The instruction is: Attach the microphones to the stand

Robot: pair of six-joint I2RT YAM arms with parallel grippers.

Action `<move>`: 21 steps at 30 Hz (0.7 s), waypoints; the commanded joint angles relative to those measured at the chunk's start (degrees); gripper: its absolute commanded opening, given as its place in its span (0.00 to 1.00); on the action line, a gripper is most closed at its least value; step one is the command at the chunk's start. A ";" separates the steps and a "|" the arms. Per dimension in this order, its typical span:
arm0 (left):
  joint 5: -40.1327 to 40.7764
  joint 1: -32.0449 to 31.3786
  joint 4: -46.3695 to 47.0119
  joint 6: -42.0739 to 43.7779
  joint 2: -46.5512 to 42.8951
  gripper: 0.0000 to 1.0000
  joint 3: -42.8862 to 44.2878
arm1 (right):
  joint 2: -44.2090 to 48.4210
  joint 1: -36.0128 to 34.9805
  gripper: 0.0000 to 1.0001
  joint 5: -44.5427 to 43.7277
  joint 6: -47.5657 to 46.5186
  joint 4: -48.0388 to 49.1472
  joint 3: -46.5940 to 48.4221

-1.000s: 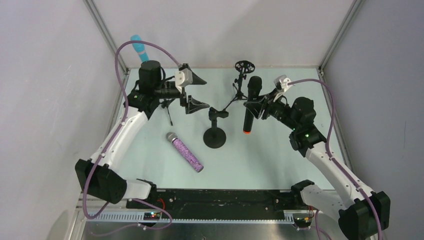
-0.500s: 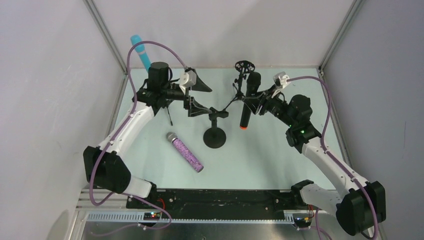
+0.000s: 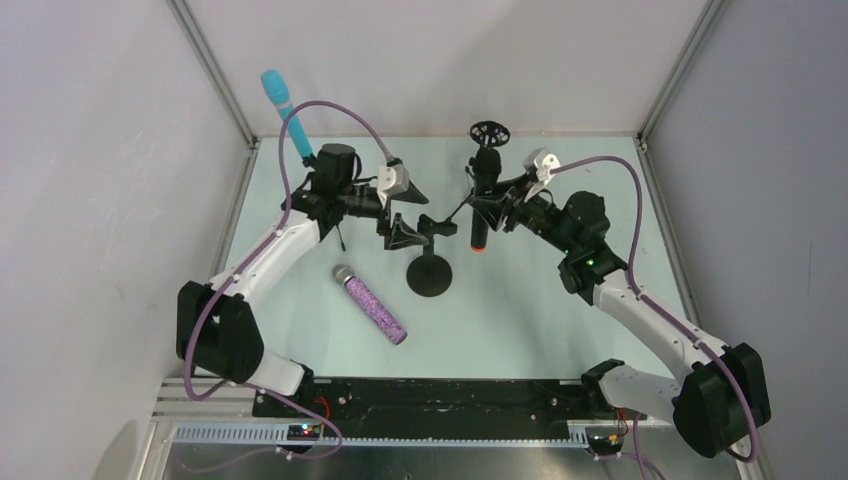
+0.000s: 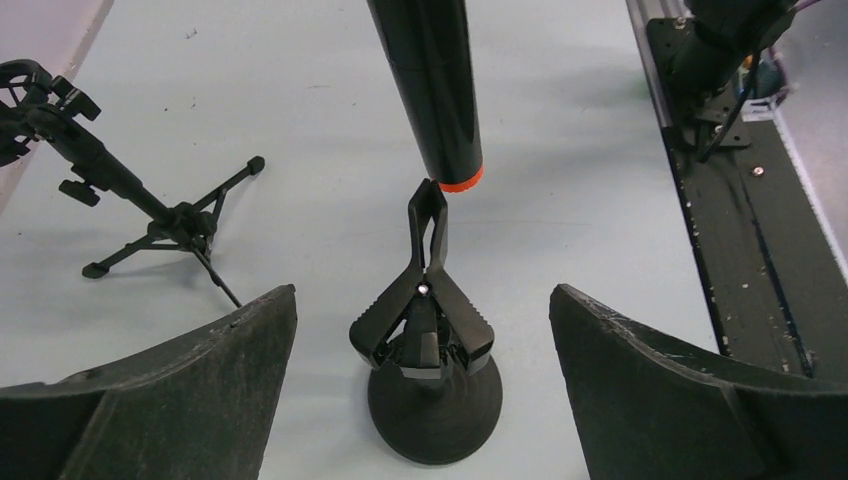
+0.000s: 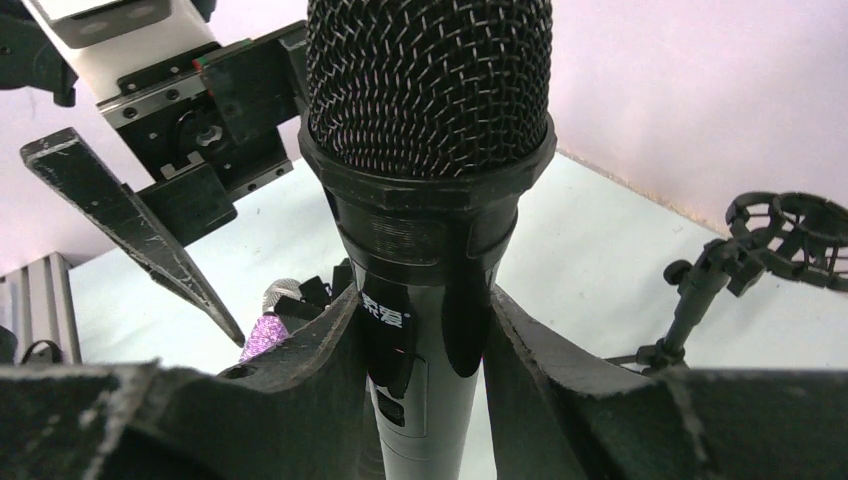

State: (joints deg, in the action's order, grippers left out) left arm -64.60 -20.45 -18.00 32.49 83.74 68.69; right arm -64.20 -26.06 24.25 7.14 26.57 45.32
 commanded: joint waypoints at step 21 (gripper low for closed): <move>7.10 -3.27 1.25 3.34 1.01 1.00 -2.15 | -3.60 -2.60 0.00 1.08 -2.70 11.31 0.47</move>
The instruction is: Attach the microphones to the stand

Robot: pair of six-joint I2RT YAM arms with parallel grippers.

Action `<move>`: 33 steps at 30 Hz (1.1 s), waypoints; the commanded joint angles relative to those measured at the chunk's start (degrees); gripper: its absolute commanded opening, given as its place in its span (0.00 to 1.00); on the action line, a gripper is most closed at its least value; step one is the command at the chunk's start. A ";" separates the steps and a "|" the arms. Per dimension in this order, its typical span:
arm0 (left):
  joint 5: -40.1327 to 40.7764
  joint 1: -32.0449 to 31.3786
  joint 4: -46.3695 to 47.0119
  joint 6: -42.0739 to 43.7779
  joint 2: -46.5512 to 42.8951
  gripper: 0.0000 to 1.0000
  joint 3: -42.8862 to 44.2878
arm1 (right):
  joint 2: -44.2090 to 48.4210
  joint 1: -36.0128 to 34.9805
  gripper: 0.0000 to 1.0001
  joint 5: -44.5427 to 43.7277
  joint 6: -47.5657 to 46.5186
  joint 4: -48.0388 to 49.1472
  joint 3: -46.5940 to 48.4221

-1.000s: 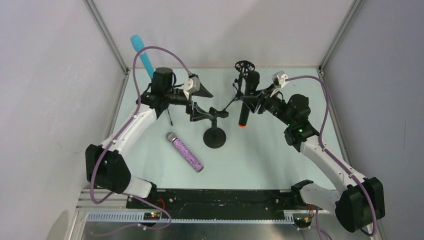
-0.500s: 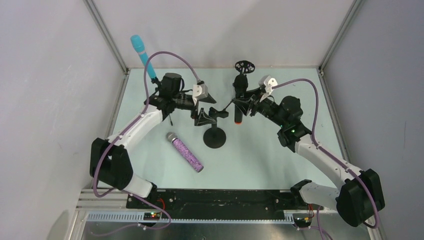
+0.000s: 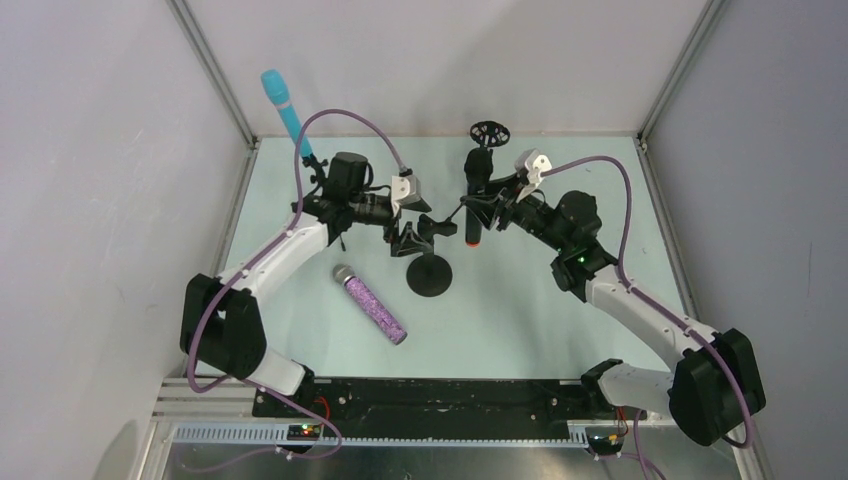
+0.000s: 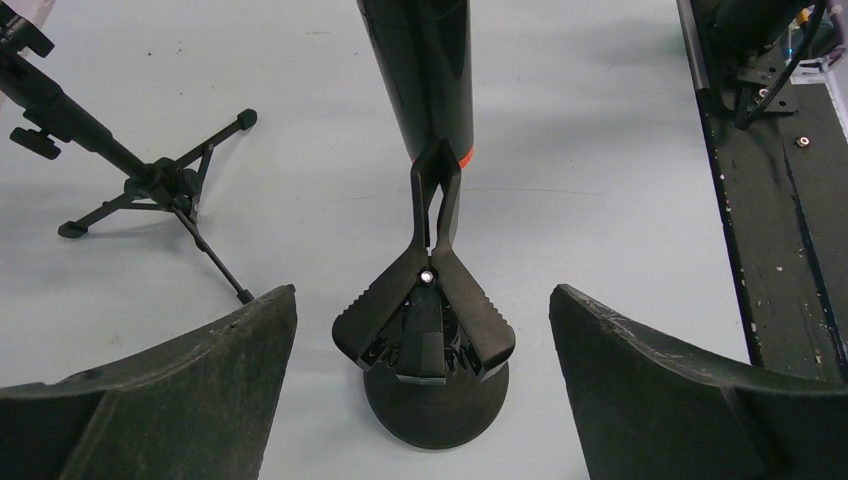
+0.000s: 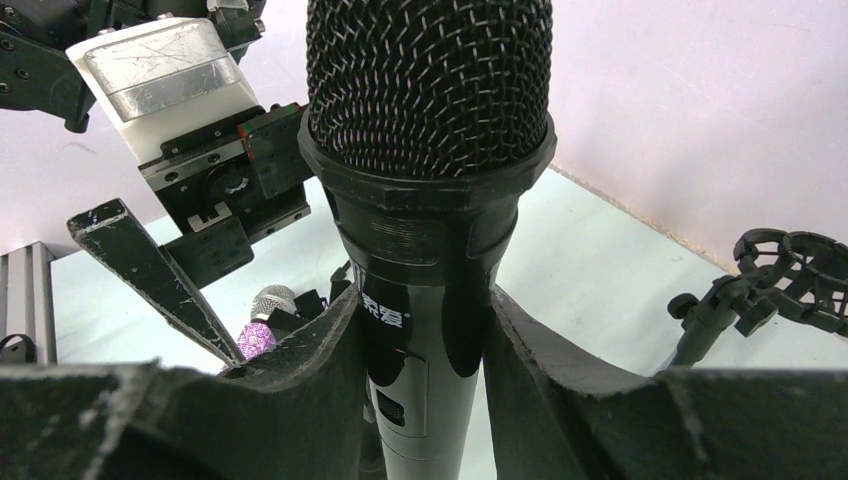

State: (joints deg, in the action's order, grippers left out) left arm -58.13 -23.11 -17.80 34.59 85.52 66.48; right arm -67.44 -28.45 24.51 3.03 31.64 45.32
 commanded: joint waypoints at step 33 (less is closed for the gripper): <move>2.89 -1.06 1.03 0.31 -1.21 0.03 -0.80 | -3.65 -5.28 0.00 -2.54 1.73 10.09 -0.04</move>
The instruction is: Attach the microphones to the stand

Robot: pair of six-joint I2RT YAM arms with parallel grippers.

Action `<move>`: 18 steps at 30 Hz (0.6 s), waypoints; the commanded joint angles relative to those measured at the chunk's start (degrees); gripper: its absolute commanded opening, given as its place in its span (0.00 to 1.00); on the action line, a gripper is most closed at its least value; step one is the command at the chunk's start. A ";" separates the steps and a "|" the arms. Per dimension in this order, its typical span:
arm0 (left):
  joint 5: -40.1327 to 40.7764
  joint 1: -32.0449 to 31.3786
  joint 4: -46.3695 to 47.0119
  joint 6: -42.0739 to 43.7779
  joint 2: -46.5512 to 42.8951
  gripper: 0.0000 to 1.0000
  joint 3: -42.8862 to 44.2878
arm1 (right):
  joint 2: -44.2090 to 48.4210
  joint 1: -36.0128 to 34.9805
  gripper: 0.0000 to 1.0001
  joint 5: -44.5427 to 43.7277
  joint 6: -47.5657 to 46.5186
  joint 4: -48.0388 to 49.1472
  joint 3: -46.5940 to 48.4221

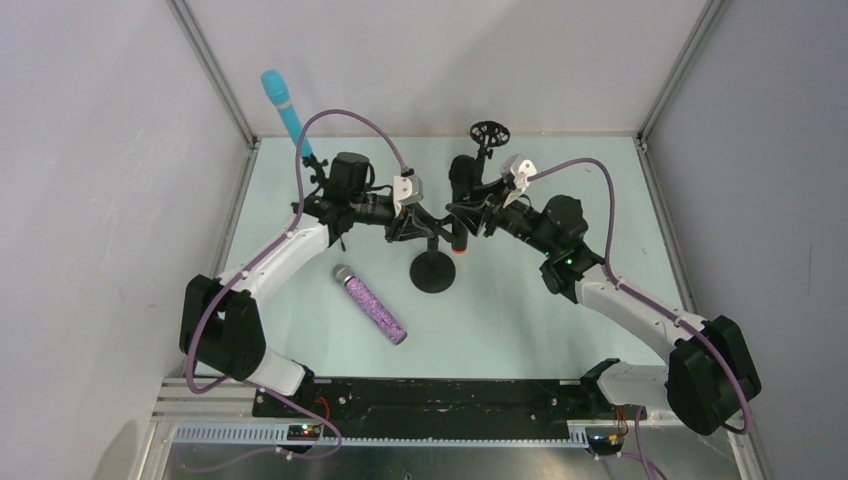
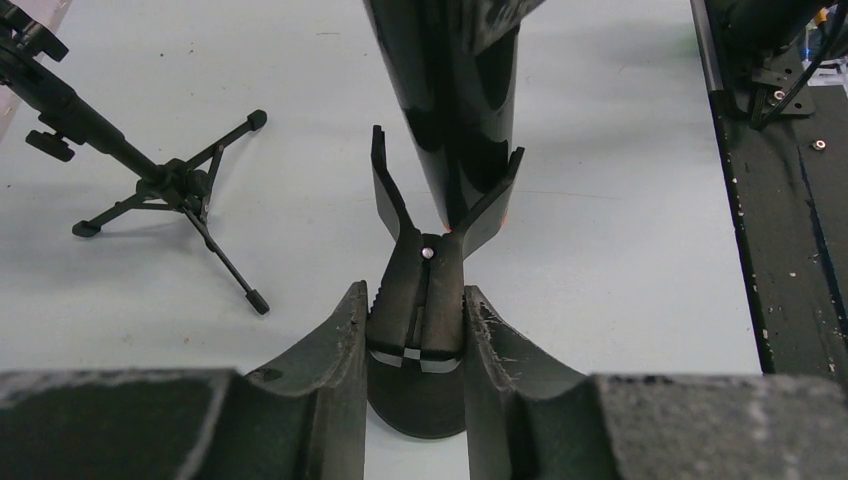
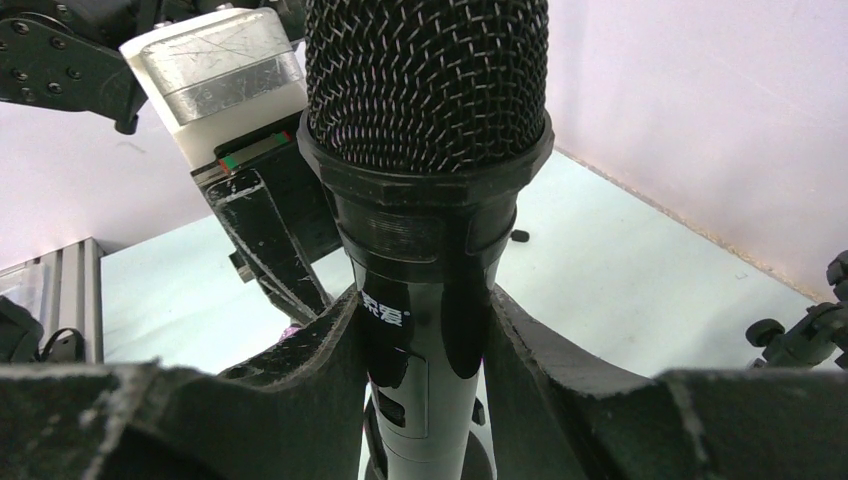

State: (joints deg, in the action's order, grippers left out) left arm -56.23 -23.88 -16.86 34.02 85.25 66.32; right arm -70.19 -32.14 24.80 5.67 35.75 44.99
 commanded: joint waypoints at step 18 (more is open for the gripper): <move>-0.02 -0.37 0.15 1.18 -1.13 0.02 -0.83 | -5.05 -6.31 0.00 -10.54 -2.96 20.04 -4.72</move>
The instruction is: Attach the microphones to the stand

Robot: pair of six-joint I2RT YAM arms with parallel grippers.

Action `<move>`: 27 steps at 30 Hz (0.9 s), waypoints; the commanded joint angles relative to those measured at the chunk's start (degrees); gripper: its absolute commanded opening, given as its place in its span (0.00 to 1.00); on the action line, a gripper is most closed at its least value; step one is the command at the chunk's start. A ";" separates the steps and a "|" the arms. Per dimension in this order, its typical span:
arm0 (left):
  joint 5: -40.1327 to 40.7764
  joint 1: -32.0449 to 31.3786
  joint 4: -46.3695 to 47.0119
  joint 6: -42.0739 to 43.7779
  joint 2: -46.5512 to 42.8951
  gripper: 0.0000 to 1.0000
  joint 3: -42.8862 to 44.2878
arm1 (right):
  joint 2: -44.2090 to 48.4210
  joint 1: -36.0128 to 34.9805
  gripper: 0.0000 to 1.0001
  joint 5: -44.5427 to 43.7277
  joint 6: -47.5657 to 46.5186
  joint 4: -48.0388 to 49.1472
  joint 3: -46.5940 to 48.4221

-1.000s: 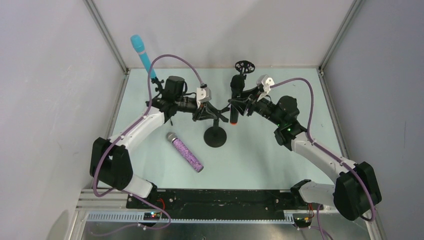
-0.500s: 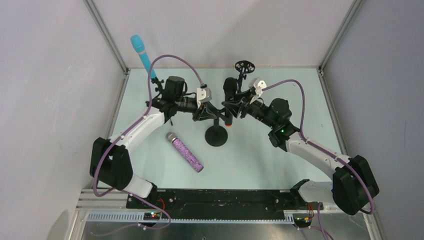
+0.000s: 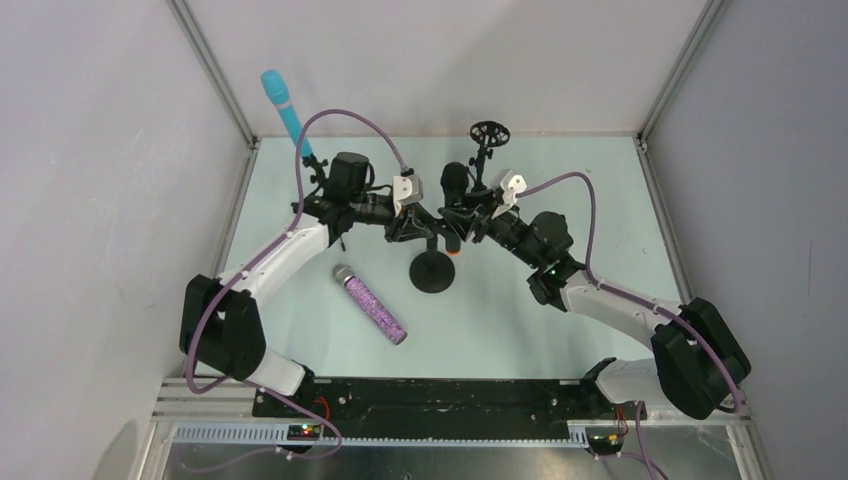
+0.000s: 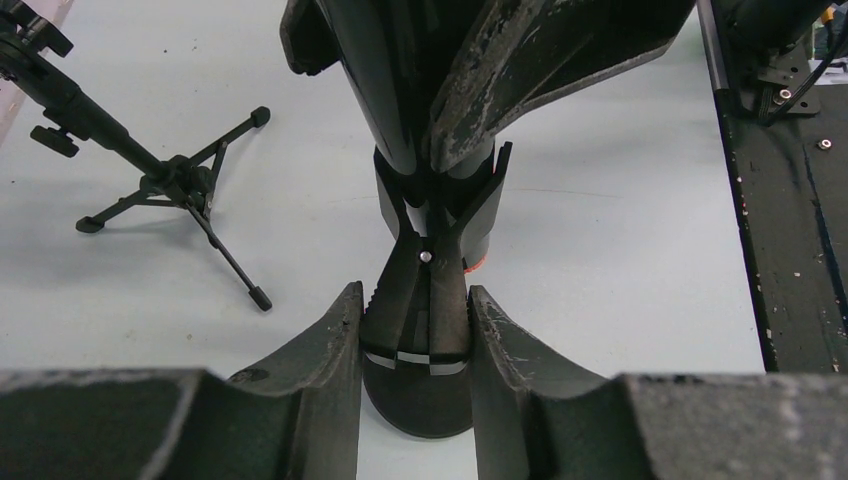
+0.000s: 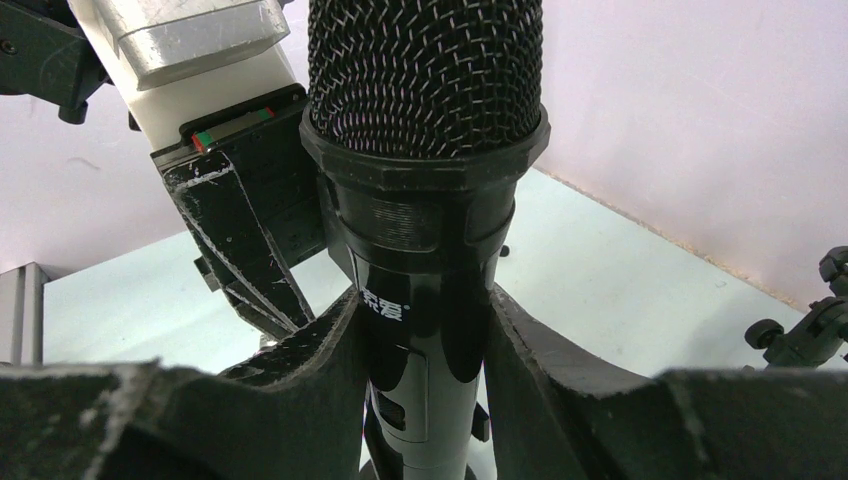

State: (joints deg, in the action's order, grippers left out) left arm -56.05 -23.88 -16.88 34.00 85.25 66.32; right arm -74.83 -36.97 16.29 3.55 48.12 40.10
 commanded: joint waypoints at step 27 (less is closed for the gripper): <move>2.85 -0.31 0.15 1.79 -3.09 0.99 -0.06 | -1.59 -2.40 0.27 -3.45 0.97 8.36 0.16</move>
State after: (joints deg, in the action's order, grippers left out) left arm -53.98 -23.90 -17.34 34.54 85.06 66.32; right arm -76.44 -38.89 12.91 2.98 51.64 39.77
